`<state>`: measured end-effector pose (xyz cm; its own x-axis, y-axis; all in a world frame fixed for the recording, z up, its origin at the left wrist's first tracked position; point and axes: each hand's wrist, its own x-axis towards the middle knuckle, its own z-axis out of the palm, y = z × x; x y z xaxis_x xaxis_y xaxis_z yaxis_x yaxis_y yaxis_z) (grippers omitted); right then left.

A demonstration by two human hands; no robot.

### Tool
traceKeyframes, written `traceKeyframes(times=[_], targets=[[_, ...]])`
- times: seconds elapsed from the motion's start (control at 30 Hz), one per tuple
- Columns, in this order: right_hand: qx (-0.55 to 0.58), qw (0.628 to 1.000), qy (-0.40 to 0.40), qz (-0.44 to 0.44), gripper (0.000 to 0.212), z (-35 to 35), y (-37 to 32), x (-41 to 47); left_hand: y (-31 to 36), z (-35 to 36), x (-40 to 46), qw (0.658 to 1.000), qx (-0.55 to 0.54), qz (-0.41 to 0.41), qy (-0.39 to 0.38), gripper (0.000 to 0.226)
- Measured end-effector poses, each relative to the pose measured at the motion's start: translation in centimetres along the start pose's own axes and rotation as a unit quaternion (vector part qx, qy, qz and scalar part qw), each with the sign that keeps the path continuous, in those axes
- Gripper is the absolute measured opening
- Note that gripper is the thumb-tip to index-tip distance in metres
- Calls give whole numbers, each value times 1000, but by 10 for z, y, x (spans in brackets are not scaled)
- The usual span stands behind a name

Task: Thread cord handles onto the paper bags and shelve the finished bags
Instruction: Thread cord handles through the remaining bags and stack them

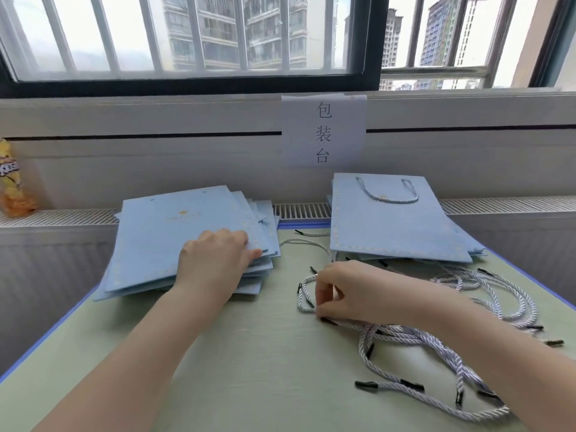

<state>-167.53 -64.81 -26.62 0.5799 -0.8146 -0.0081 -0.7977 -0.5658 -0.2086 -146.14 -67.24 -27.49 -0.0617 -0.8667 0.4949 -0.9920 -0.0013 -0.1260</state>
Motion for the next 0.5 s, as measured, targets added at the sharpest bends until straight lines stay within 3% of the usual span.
traceKeyframes(times=[0.1, 0.2, 0.3, 0.4, 0.5], targets=[[-6, 1000, 13, -6, 8, 4, -1, 2, -3, 5, 1, 998, 0, -3, -59, 49], [1, 999, 52, 3, 7, 11, -1, 2, -9, 6, 4, 998, 3, 5, -66, 48], [76, 988, 137, 7, 6, 11, 2, 3, -14, 3, 7, 997, -13, 9, -73, 45], [179, 954, 241, -17, 17, 8, 5, 6, -13, 0, 8, 996, -8, 24, -83, 44], [290, 903, 316, -23, 31, 5, 6, 7, -14, 2, 7, 999, -29, 33, 6, 36]])
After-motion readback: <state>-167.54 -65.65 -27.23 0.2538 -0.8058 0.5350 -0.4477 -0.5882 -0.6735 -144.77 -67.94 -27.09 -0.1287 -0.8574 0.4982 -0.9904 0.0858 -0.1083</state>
